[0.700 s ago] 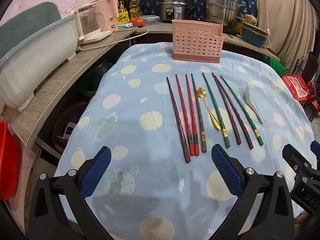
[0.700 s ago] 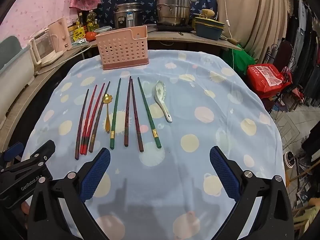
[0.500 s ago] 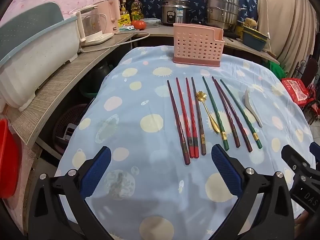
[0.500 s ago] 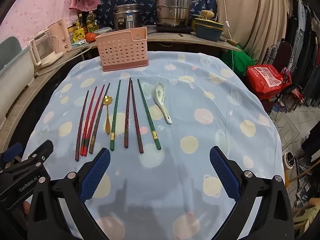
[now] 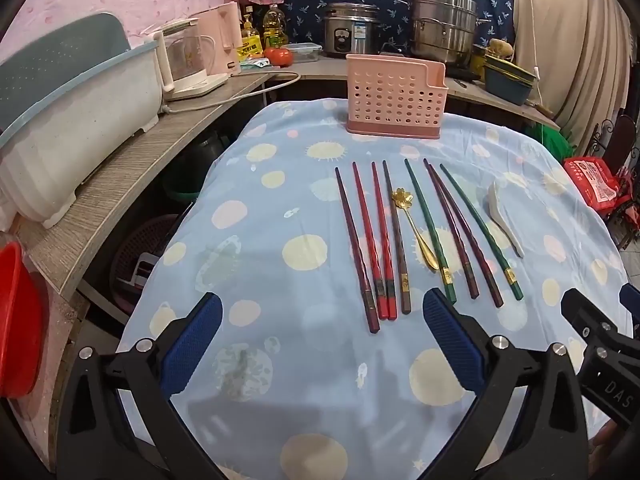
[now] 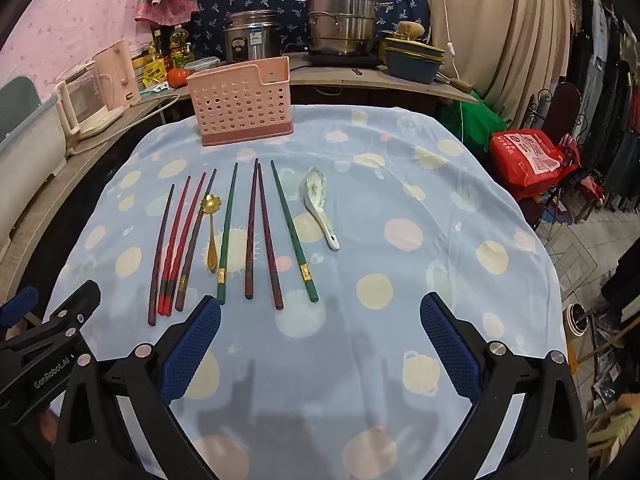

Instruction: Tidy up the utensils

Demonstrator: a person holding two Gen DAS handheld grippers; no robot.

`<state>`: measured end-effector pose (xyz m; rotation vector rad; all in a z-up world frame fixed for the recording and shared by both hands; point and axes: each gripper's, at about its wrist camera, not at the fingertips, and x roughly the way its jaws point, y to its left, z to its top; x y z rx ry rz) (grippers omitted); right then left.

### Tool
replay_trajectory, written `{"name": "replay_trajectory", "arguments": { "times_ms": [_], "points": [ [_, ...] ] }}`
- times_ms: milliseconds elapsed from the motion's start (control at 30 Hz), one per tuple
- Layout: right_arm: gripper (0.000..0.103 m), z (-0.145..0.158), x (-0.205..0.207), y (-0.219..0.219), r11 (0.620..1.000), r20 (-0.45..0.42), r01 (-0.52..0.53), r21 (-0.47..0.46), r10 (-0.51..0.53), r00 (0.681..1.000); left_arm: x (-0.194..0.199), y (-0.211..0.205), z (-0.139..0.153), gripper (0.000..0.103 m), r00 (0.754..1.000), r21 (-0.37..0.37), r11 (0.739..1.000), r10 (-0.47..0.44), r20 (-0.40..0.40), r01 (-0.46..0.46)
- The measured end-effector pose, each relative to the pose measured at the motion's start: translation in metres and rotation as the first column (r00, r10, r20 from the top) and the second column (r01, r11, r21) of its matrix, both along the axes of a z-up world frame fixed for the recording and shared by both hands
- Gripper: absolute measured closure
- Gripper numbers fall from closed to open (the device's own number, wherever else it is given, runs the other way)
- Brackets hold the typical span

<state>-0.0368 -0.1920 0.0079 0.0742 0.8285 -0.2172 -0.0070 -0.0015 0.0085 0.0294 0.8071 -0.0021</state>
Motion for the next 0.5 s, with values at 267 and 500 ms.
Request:
{"name": "replay_trajectory", "arguments": {
  "times_ms": [267,500],
  "points": [
    [0.007,-0.0019,-0.0012,-0.0011,1.000,0.007,0.005,0.002,-0.005,1.000,0.0015,0.0011,0.0004,0.007,1.000,0.000,1.000,-0.001,0.003,0.001],
    [0.007,-0.0014,-0.0001,-0.0023,1.000,0.006,0.007,0.005,-0.007,1.000,0.0005,0.0015,0.0003,0.007,1.000,-0.003,1.000,-0.006,0.003,0.006]
  ]
}}
